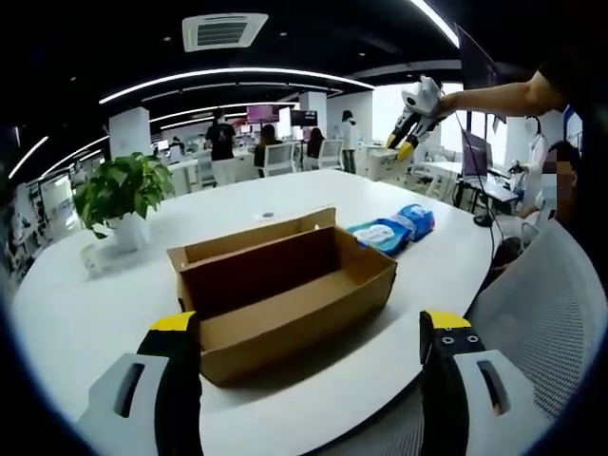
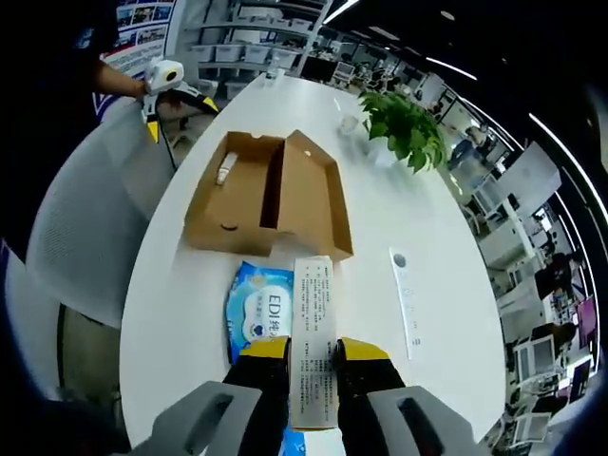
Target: Operate the shoe box by opening the lid, removing the specified soft item, and placing it in the target area until the item is outside and the box remains undamaged.
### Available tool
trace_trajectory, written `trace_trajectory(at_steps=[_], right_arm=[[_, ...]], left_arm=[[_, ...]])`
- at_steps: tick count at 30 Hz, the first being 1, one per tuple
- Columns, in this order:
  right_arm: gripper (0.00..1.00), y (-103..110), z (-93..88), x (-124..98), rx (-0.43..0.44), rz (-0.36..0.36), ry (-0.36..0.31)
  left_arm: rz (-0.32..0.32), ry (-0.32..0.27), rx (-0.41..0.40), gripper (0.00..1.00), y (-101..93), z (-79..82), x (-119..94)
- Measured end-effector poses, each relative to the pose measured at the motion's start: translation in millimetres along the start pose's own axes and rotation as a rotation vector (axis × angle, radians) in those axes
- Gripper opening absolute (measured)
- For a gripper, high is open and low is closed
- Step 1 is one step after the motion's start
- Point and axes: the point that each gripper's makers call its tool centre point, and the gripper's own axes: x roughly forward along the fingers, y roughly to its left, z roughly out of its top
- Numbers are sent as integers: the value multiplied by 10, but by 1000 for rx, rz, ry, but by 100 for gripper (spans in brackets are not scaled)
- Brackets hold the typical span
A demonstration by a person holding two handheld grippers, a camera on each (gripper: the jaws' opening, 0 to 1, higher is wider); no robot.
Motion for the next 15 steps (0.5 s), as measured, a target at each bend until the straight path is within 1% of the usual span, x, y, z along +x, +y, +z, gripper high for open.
trace_trajectory(at_steps=[6,9,15], right_arm=[[15,-18,-213,95,13,10,24],[15,-12,-334,161,19,19,41],[15,4,-561,290,32,37,75]], left_arm=[[3,-5,-1,99,16,3,4],[12,10,4,98,17,-12,11],[13,16,-1,99,17,-23,16]])
